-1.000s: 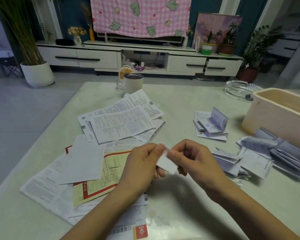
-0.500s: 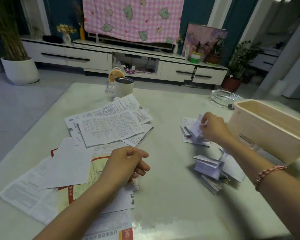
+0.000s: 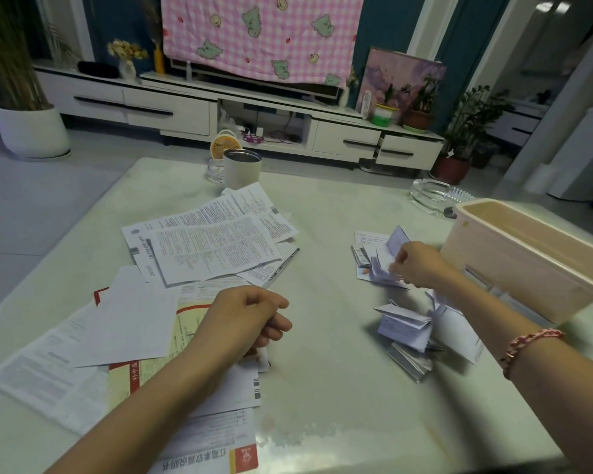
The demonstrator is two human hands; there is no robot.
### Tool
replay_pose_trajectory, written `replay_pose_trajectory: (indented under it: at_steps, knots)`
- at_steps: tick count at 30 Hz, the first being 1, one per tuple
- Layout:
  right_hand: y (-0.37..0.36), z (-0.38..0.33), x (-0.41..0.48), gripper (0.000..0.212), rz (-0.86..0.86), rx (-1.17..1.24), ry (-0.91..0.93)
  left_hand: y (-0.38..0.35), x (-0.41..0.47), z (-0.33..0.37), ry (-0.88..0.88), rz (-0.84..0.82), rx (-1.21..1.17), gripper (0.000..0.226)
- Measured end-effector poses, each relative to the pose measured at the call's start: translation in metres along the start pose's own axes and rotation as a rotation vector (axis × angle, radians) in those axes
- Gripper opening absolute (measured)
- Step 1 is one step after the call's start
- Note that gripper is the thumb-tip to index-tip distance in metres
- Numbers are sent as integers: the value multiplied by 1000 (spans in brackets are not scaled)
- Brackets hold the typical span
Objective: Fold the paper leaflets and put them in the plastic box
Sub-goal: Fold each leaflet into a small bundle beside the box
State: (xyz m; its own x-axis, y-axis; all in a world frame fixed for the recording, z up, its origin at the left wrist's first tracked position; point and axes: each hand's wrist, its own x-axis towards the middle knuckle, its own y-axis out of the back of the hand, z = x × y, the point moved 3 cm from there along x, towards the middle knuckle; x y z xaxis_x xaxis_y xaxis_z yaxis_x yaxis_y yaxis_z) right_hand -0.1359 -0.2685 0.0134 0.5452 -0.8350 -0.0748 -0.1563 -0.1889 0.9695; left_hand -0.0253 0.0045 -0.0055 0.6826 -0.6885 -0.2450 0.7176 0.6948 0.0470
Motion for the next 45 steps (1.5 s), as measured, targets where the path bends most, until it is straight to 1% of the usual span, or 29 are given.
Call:
replay_pose_trajectory:
  at_steps: [2, 5, 8, 13, 16, 18, 19, 23, 26, 28, 31, 36, 41, 45]
  knots:
    - [7, -5, 0, 17, 20, 19, 26, 2, 0, 1, -8, 9, 0, 20]
    - [15, -19, -4, 11, 85, 59, 95, 6, 0, 4, -21, 30, 7, 21]
    - [10, -51, -15, 8, 110, 80, 207, 15, 0, 5, -37, 74, 39, 20]
    - [-30, -129, -50, 6, -13, 169, 482, 38, 0, 1, -83, 185, 152, 21]
    - [-60, -170, -66, 20, -74, 193, 646, 55, -2, -1, -93, 237, 174, 22]
    - [-76, -193, -71, 27, -118, 139, 743, 66, -5, 0, -94, 274, 156, 25]
    - [-81, -199, -71, 29, -149, 99, 761, 69, -6, 1, -95, 283, 150, 26]
    - [-97, -210, -74, 36, -278, -30, 755, 86, -12, 0, -94, 305, 144, 20]
    - [-104, -211, -72, 26, -260, -149, 799, 96, -14, -4, -81, 320, 120, 19]
    - [-107, -212, -69, 19, -237, -158, 804, 101, -16, -6, -74, 330, 119, 19]
    - [-109, -212, -68, 19, -220, -144, 808, 104, -16, -8, -67, 340, 106, 18]
    - [-103, -215, -70, 35, -251, -69, 801, 102, -16, -5, -82, 311, 77, 23]
    - [-108, -213, -75, 48, -301, -329, 841, 99, -14, -6, -83, 297, 81, 22]
    - [-106, -213, -79, 56, -283, -296, 796, 97, -13, -9, -74, 297, 88, 18]
